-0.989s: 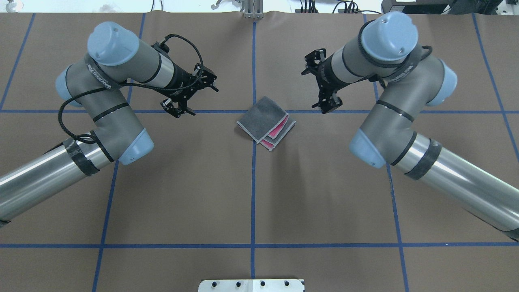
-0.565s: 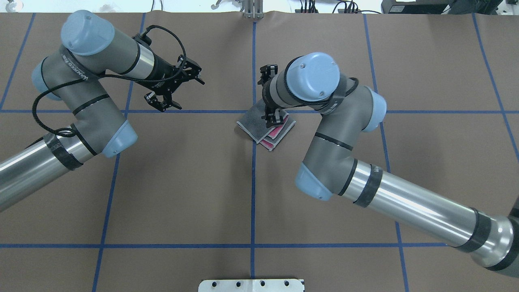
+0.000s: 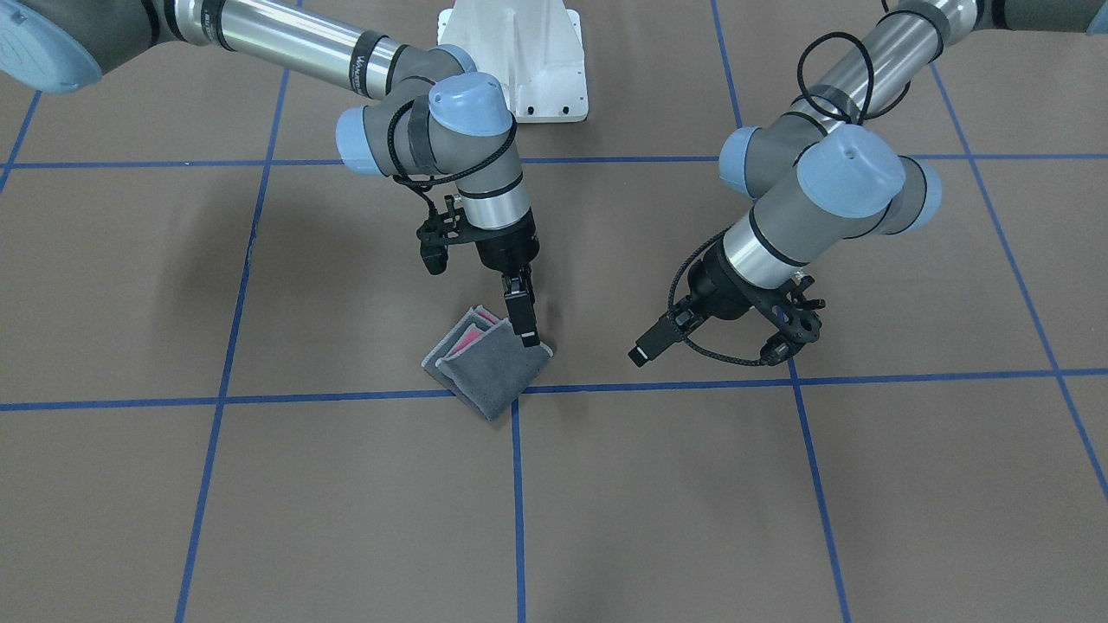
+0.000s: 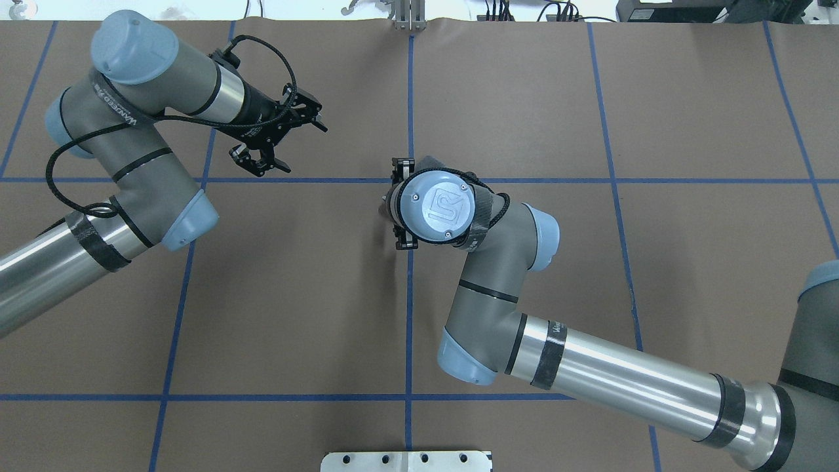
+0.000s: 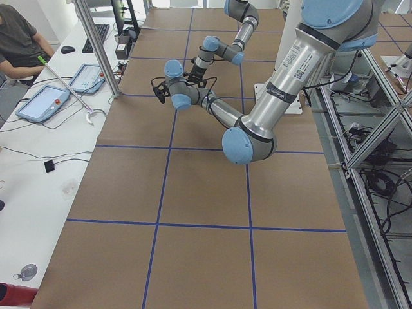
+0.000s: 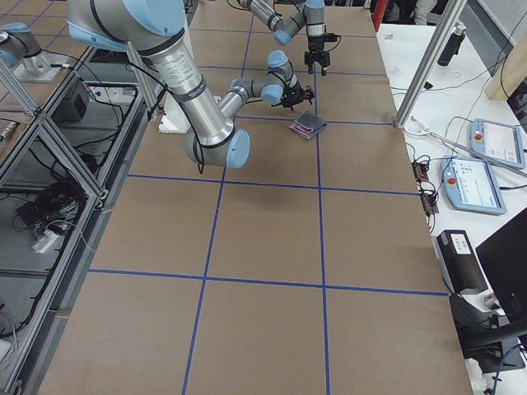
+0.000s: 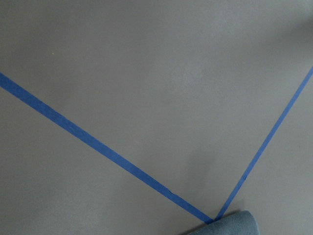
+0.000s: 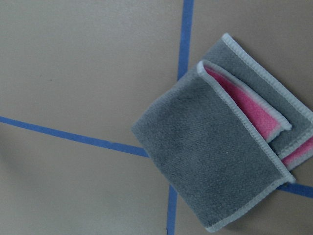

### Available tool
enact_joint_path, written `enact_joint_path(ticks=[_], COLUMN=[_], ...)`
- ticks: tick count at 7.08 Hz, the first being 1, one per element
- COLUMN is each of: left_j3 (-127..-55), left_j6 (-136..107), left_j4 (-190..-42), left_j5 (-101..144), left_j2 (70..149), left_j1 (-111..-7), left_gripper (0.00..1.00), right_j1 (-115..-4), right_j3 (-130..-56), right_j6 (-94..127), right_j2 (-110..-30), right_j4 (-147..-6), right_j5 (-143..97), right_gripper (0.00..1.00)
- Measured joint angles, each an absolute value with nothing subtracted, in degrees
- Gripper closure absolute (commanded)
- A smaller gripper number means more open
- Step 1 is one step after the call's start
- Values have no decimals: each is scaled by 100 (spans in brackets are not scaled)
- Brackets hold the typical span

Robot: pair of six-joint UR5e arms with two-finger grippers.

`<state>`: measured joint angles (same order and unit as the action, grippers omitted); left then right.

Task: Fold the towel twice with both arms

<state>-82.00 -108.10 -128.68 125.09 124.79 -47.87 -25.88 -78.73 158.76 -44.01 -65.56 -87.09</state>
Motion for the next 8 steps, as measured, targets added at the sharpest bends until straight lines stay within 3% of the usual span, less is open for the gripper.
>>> enact_joint_path(ticks=[2, 5, 8], left_j3=[-8198, -8200, -8200], left_j6=[-10810, -10811, -10813], left_j4=[-12867, -12867, -12867], left_j5=[12500, 12498, 12482], left_j2=[12480, 12475, 12466], left_j1=[-4777, -4773, -4772], left_gripper=[0, 0, 0], right_j1=[-2473, -2498, -2540], right_j3=[-7767, -7726, -7702], right_j6=[15922, 15943, 15949], right_j2=[-4480, -4521, -4519], right_j4=[-6570, -6577, -6568], right_j5=[-8668, -8658, -8657], right_gripper=[39, 45, 80])
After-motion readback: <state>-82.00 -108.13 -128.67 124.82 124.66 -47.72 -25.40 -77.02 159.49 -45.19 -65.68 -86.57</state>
